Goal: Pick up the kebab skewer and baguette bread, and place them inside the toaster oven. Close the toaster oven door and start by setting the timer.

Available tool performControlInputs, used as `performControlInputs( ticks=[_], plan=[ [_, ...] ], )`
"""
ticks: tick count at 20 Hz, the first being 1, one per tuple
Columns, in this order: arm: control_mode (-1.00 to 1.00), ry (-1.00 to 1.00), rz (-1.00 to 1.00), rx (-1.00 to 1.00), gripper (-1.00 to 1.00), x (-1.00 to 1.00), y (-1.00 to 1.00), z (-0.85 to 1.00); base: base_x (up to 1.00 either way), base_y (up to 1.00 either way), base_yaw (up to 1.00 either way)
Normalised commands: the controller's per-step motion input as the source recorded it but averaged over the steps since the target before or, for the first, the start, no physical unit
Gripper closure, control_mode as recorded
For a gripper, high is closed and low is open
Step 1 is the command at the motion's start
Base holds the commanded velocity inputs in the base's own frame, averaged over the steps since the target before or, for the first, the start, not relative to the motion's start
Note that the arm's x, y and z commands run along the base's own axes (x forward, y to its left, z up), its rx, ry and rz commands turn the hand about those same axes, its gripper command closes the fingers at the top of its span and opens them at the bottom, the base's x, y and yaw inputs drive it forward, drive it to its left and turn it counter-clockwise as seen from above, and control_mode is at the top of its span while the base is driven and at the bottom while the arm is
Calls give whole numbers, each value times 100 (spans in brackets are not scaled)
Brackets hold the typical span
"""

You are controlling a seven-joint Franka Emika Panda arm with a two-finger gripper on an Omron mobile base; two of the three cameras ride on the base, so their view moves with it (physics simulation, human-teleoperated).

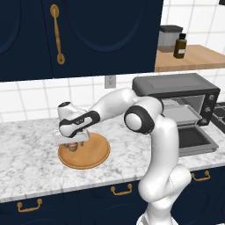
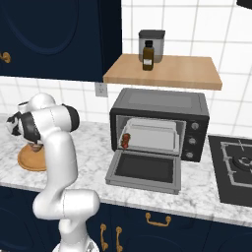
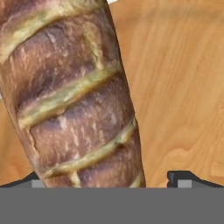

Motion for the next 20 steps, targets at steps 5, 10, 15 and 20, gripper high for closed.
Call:
performControlInputs(
  ticks=[5,10,15,20],
  plan=[
    [-100,0,0,3,-100,-2,-3,-28,0,0,0],
    [-100,0,0,6,100,-1,0,-34,0,0,0],
    [-100,-3,0,4,100,-77,-24,-6,0,0,0],
    [-100,-22,7,10,100,-80,-70,63,0,0,0]
  ],
)
